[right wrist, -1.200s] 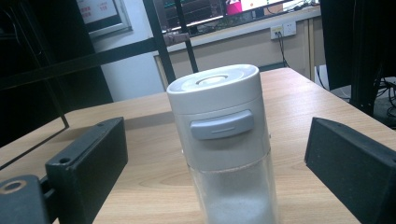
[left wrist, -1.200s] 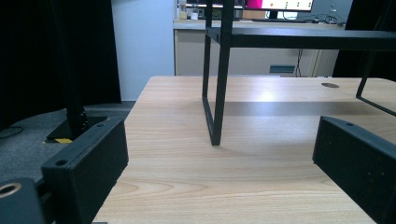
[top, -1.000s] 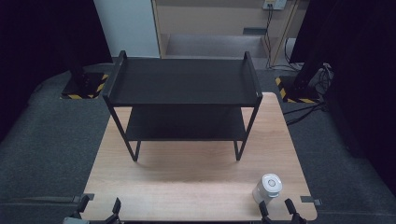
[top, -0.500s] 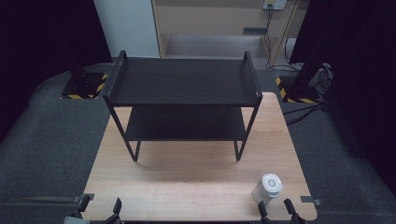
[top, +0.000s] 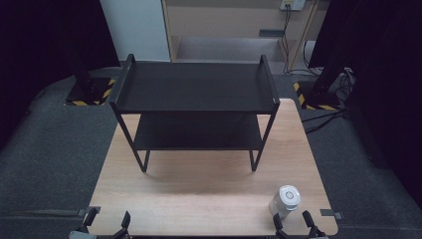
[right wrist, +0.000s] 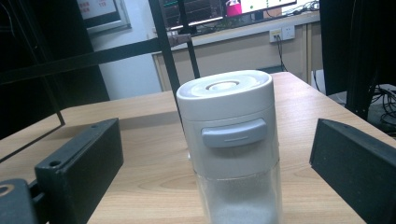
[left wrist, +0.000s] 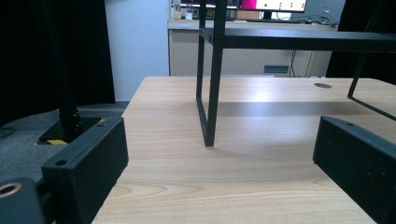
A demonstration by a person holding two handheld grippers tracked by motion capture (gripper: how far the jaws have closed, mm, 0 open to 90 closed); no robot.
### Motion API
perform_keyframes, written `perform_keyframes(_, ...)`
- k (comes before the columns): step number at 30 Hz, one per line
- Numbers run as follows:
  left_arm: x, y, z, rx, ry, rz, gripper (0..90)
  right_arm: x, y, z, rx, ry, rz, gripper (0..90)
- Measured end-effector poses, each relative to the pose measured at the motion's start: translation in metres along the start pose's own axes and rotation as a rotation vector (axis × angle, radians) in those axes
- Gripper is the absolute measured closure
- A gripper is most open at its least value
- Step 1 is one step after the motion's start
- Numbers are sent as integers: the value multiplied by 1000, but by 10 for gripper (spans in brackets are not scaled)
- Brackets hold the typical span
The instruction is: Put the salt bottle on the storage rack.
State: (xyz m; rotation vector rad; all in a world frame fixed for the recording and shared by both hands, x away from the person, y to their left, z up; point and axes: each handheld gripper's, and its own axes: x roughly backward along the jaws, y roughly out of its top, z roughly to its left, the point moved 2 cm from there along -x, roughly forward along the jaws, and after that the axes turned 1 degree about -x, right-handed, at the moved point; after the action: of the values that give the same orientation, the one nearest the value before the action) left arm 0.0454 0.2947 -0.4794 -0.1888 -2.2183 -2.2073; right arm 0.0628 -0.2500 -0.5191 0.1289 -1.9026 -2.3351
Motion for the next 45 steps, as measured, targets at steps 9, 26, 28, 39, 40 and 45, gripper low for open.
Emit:
perform_keyframes(9,0,0,0,2,-4,-2,22,-3,1,4,21,-12,6,5)
perform_keyframes(26,-1,1,-2,-1,-12,2,23,-38,3,8,78,-80,34,50)
perform_keyframes(28,-2,1,-3,-3,-13,2,23,-42,3,10,94,-94,35,73)
perform_keyframes(39,-3,2,-4,-9,-19,5,26,-48,1,16,144,-119,35,279)
perform_keyframes(40,-3,2,-4,-9,-20,5,26,-48,1,16,144,-114,37,305)
perform_keyframes(45,-3,2,-4,-12,-19,8,28,-48,1,19,159,-125,36,313)
